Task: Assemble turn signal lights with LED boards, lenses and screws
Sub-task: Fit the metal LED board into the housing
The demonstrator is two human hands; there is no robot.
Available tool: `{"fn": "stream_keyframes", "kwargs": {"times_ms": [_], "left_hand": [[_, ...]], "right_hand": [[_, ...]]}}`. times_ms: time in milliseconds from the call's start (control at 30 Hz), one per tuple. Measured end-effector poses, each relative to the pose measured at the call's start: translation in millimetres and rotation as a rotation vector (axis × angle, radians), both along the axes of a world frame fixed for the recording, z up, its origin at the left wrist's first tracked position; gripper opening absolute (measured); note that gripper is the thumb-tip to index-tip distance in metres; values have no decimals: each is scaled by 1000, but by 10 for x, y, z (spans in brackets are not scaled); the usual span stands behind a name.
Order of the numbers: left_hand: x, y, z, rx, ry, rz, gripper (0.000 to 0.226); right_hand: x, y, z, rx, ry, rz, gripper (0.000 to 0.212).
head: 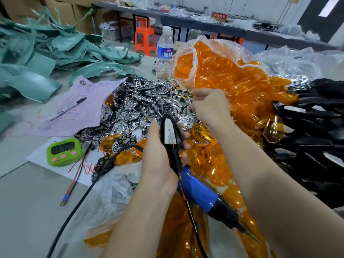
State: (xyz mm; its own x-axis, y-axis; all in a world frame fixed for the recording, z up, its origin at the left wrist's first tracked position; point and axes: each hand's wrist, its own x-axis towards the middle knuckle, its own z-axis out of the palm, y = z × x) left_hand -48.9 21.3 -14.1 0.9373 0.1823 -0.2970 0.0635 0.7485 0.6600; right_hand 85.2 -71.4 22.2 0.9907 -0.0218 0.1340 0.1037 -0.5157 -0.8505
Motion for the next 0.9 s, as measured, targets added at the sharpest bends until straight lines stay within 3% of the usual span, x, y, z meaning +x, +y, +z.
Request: {"fn": "stream_keyframes", "kwargs": {"times_ms": [133,267,367,433,533,633,767,900], "left_hand": [[21,16,-47,167,-14,127,32],[79,97,-69,180,51,204,31],[119,149,-105,172,97,264,29],[130,156,-118,187,111,286,29],[123,143,-111,208,94,296,29],[98,144,-94,251,77,312,33],[76,215,-77,351,79,391,37],[56,318,-66,373,85,467,39]], "right_hand": [[63,394,-4,-272,17,411,30],[155,668,-122,-776,41,665,50],[193,784,-167,-1096,-78,707,61],[204,803,-177,-1091,-133,657,50],[219,711,-201,-869,-78,504,28],[208,620,-226,-694,-78,365,20],[53,675,-128,-292,57,658,21],[-106,918,-139,-429,200,805,26]]}}
